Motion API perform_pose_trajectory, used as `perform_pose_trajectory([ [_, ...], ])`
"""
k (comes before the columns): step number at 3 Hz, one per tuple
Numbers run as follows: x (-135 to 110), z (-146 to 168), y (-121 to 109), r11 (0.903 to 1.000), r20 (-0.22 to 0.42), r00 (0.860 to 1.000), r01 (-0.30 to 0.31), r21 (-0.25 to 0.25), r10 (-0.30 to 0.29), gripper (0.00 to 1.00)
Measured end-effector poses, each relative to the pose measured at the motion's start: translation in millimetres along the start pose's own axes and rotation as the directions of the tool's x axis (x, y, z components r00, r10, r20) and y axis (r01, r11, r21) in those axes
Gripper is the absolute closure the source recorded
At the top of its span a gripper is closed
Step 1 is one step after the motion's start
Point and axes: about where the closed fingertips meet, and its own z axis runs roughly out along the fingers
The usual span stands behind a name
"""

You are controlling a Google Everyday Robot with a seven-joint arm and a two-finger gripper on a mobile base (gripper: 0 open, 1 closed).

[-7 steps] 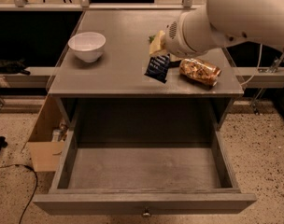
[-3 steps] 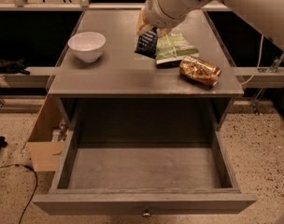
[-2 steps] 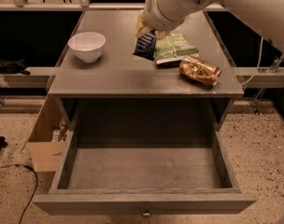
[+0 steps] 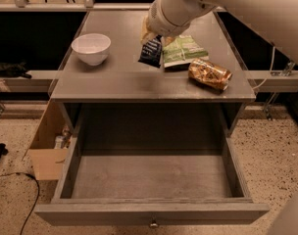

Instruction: Pick rxbar blueberry from top drawer and place on counter

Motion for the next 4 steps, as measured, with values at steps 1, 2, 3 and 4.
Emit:
perform_pose_trajectory([
  [1,8.3,13.9,-4.2,0.9998,-0.033,0.999,-0.012,0.015,0.013,1.0],
  [2,18.7,24.3,-10.1,0.9989,-0.074,0.997,-0.017,0.045,0.02,1.0],
  [3,31.6,31.3,-14.8,0.9972,-0.117,0.993,-0.012,0.073,0.02,1.0],
  [4,44.8,41.4,-9.0,0.9969,-0.161,0.987,0.007,0.078,0.006,1.0],
])
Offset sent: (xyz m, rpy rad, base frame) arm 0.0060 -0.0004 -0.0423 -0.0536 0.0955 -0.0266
